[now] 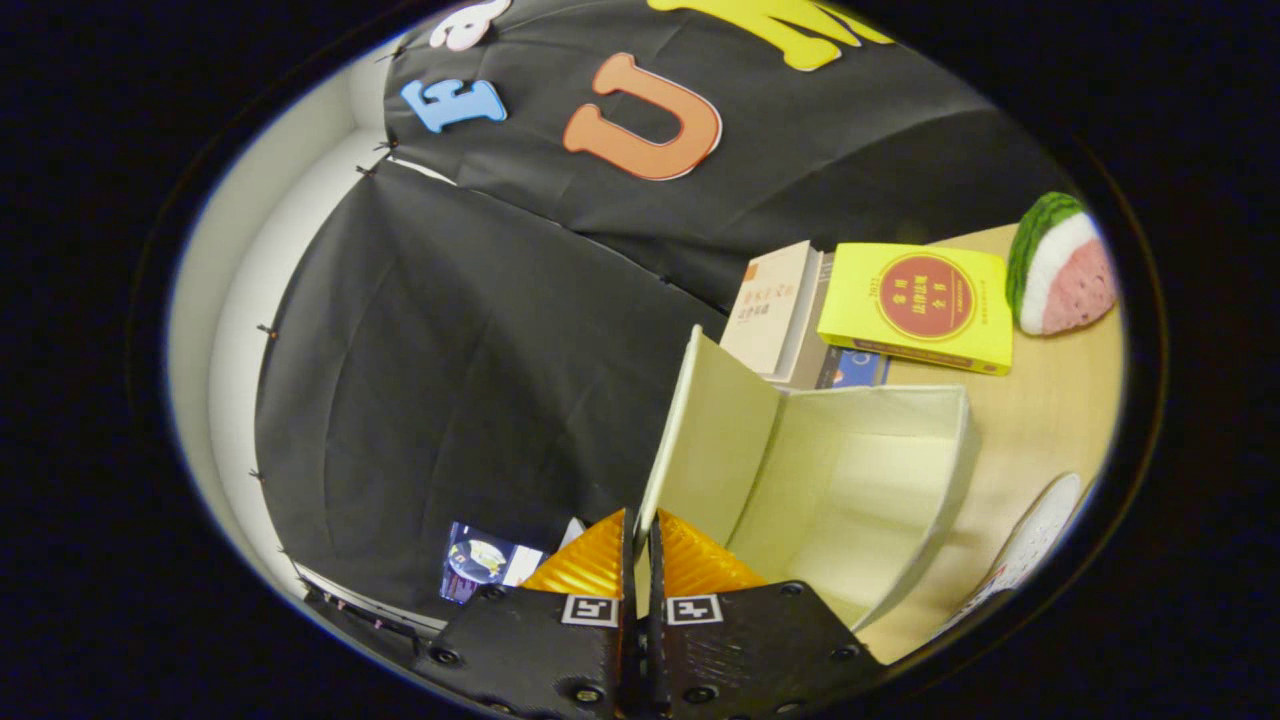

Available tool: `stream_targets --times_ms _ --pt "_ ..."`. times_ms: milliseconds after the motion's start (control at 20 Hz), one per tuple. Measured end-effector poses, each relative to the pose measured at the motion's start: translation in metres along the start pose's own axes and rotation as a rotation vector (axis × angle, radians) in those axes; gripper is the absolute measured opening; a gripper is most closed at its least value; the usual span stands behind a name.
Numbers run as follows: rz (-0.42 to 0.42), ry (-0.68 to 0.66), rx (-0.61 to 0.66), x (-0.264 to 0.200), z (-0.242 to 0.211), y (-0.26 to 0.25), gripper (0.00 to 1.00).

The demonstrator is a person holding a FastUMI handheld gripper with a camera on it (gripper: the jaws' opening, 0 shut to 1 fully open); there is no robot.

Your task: Open the storage box then place both shoes into the box .Put the left shoe in first, then the right shoe, with the right side of both shoes facing outward in a uniform manner.

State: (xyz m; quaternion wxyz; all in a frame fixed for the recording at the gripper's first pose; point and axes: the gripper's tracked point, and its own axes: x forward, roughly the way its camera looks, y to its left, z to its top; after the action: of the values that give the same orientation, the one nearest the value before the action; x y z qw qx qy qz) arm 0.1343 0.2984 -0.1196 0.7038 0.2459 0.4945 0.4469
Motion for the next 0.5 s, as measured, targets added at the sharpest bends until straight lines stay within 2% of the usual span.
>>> stream_targets --times_ms 200,500 --pt "-0.046 0.014 -0.012 0.052 0.007 0.03 0.03" --pt "-0.131 0.037 -0.031 0.135 0.013 0.066 0.09"
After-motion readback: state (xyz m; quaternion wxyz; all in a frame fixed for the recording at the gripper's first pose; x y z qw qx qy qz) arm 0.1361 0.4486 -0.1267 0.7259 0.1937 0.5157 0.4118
